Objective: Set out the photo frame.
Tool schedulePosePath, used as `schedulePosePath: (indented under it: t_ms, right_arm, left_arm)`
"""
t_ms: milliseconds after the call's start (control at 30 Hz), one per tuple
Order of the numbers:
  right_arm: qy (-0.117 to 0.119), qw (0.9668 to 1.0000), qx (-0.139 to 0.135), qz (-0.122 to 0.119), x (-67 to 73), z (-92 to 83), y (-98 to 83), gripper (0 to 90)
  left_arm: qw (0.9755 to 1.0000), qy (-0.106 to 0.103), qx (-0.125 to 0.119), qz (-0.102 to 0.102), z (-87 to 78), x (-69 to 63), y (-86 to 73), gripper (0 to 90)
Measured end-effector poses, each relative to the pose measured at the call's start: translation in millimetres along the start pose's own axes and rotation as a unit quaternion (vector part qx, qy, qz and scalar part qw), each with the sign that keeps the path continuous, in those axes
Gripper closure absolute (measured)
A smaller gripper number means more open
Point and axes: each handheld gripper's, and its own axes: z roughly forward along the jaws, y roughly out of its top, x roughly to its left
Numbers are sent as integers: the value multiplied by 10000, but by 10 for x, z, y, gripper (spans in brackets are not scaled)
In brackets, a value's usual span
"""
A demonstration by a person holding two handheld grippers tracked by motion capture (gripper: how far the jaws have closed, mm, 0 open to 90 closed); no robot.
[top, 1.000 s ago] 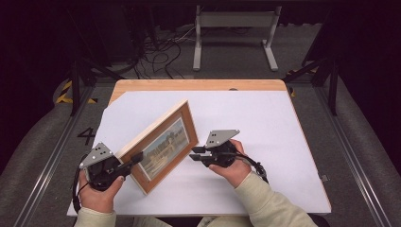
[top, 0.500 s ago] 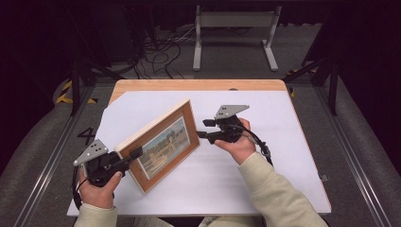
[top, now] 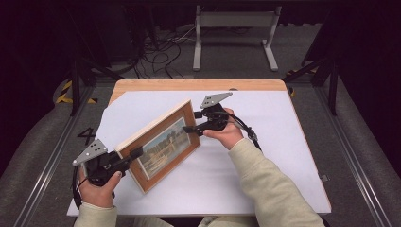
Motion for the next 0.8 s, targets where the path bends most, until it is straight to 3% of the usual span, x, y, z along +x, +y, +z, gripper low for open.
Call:
schedulePosePath:
  t_ms: [133,233,400,533,667,800]
  right_arm:
    - [236,9997,-7,-9,-27,78,-6,353]
    - [233,9997,32,-60,-23,71,10,369]
    - [64,9997,163,-145,14,-62,31,434]
    - [-49,9997,140,-186,49,-178,34,469]
    - [-225,9995,1,-229,101,-360,20,511]
    - [-365,9991,-47,-205,136,-475,-6,532]
  left_arm:
    - [10000,-7,-3,5,2,1,1,781]
    - [10000,-11,6,9,6,11,0,782]
    - [9999,-37,-11,99,25,32,27,780]
    - [9998,-42,-27,215,40,27,80,764]
    - [9994,-227,-75,261,82,32,148,752]
    - [9991,-216,-63,360,135,39,189,703]
